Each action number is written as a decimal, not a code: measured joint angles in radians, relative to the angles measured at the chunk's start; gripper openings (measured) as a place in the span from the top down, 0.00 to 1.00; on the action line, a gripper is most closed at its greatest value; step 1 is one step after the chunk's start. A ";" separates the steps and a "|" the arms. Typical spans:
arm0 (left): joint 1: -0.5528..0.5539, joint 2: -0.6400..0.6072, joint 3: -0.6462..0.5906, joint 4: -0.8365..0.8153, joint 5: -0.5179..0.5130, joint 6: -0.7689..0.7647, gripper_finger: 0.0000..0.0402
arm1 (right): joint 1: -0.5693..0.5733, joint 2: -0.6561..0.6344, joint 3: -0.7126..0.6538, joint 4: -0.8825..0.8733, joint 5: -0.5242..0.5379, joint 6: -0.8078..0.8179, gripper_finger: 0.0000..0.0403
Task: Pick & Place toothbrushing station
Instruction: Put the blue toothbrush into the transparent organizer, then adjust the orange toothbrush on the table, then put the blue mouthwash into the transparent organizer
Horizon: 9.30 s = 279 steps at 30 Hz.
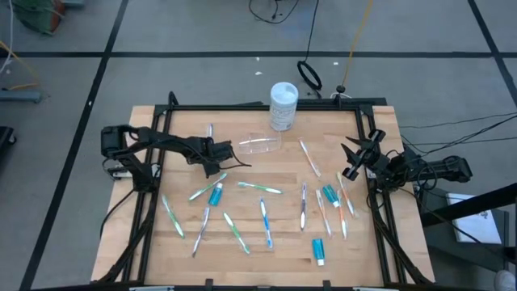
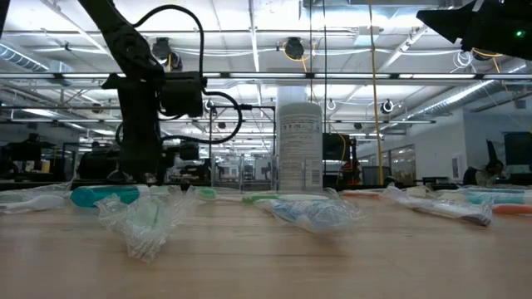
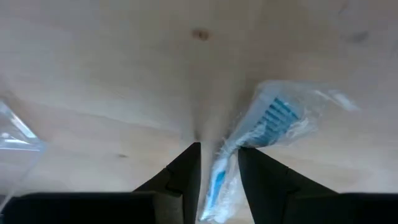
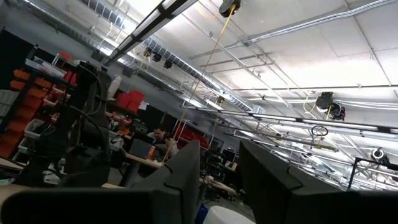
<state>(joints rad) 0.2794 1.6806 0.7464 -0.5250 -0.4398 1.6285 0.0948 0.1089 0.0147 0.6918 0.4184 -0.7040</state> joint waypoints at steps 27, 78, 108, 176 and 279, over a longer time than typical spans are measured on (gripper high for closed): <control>-0.119 -0.346 0.262 -0.020 0.065 -0.678 0.96 | 0.000 0.000 -0.001 0.007 0.000 -0.018 0.74; -0.038 -0.223 0.173 0.233 -0.028 -2.056 0.68 | -0.003 0.001 0.000 0.037 0.000 0.090 0.74; -0.380 -0.365 0.173 0.152 0.169 -1.763 0.67 | -0.003 0.599 0.248 -0.027 -0.055 0.446 0.74; -0.393 -0.353 0.174 -0.001 0.291 -2.117 0.67 | 0.015 0.932 0.301 0.164 0.235 0.374 0.78; -0.095 0.035 0.263 0.846 -0.275 -1.903 0.75 | -0.116 0.932 0.302 0.336 0.231 0.116 0.48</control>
<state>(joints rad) 0.1843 1.7157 1.0089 0.3209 -0.7145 -0.2741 -0.0208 1.0405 0.3168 1.0276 0.6495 -0.5880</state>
